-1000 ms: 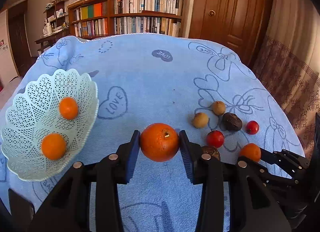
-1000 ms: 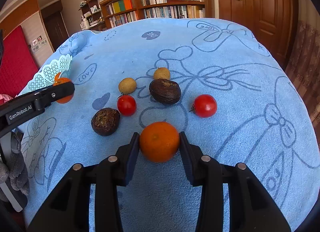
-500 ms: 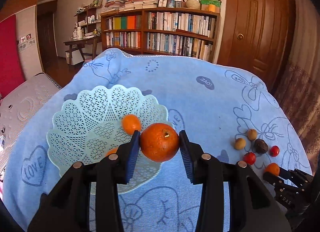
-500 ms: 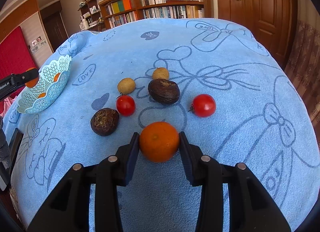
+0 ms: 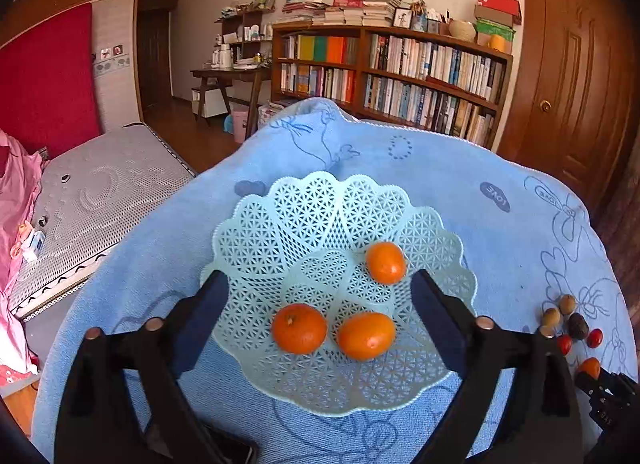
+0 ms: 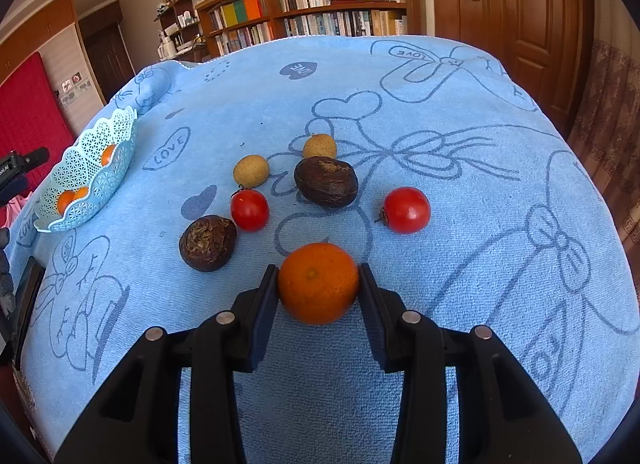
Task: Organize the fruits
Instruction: 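Lower the orange into the mint basket and open the left tool, then carry the orange to the mint basket and open the right tool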
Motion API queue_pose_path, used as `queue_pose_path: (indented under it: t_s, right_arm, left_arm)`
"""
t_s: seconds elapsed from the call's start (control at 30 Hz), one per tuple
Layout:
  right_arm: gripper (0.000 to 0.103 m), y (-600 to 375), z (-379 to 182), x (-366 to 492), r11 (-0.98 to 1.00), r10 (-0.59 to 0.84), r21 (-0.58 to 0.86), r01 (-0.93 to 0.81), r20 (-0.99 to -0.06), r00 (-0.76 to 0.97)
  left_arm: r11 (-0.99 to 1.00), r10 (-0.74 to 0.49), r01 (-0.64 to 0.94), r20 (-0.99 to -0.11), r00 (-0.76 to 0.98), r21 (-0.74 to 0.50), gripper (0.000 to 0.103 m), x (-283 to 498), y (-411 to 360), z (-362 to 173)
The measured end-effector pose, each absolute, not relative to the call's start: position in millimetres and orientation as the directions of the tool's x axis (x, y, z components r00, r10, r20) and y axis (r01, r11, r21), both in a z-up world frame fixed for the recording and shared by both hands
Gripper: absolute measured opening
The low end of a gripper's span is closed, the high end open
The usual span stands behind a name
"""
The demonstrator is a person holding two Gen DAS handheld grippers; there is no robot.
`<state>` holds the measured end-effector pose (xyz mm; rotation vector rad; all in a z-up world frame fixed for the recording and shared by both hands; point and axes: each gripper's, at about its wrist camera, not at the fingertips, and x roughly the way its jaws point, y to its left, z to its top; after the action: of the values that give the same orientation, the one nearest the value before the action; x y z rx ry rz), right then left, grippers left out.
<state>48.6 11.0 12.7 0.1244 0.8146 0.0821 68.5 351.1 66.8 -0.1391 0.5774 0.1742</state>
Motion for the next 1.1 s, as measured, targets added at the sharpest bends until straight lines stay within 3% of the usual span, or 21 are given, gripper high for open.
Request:
queue_pose_path:
  t_s: [0.3,0.5,0.77,1.1]
  right_arm:
    - [0.04,8.1,12.3,49.0,0.988,0.124,0.151,-0.02,-0.721,0.681]
    - [0.039,1.9,24.5,47.8,0.972,0.173,0.235,-0.004,-0.707,0.685]
    - [0.039,24.8,49.0,50.4,0.975,0.176,0.218,-0.034,-0.673,0.718]
    - [0.039,108.9,85.7,74.3,0.955,0.297,0.197,-0.223,-0.629,0.719]
  left_arm:
    - [0.97,0.141,-0.226,-0.543,0.828,-0.094,0.099,60.2,366.2,73.1]
    - [0.968,0.158,-0.237,-0.529,0.834,-0.085,0.1,55.5,375.4,77.8]
    - [0.963,0.154,-0.245,-0.51,0.846,-0.117,0.1,52.0,390.2,87.9]
    - [0.959,0.141,-0.244,-0.506,0.851,-0.144,0.1,48.5,396.3,94.6]
